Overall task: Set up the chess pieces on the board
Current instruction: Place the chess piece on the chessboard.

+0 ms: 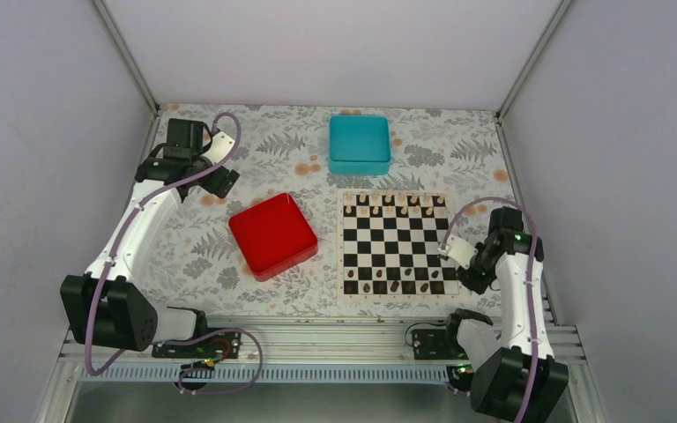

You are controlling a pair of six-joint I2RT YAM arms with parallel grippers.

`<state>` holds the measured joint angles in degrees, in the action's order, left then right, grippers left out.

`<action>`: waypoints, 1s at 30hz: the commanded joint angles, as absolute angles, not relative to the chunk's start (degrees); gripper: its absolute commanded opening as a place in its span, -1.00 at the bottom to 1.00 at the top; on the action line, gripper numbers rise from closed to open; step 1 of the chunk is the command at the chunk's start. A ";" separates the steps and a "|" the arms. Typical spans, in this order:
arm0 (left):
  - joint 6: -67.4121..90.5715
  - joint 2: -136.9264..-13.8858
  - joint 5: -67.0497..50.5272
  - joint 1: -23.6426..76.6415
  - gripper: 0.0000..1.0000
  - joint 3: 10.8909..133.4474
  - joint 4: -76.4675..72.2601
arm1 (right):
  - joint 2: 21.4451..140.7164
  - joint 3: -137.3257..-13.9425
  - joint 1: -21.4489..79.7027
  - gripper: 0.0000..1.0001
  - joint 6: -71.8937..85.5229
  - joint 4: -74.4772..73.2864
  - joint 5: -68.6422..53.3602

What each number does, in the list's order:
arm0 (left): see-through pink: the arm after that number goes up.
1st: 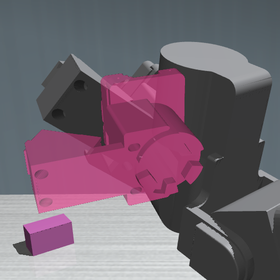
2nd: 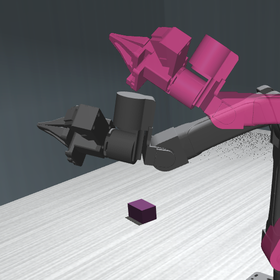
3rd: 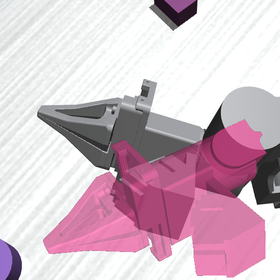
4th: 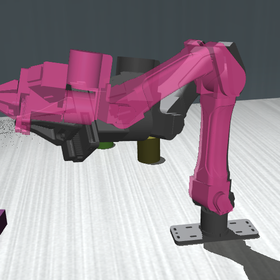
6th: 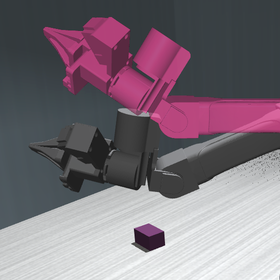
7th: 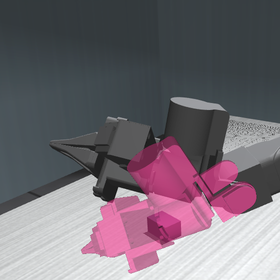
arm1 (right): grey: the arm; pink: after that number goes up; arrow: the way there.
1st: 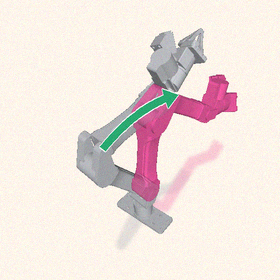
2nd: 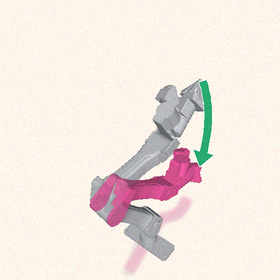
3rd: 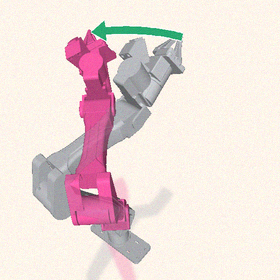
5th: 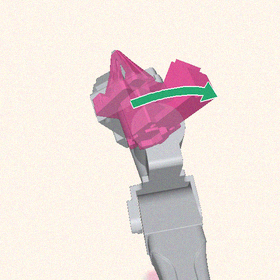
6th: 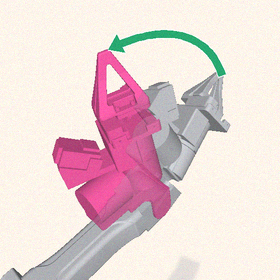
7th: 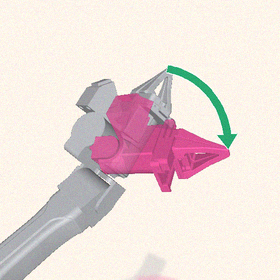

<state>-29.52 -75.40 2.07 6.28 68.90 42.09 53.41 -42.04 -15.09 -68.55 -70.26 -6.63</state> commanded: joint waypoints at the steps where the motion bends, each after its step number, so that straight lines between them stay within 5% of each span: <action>1: -28.01 -75.82 0.22 6.25 1.00 71.99 43.37 | 51.42 -39.58 -15.72 -0.89 -73.57 -69.58 -8.80; 30: -32.75 -70.36 -2.65 5.01 1.00 61.34 34.77 | 62.19 -42.70 -15.64 -0.88 -68.29 -64.65 -5.61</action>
<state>-30.94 -72.20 -1.78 5.04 62.94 38.13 59.53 -40.47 -15.09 -70.43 -65.67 -7.35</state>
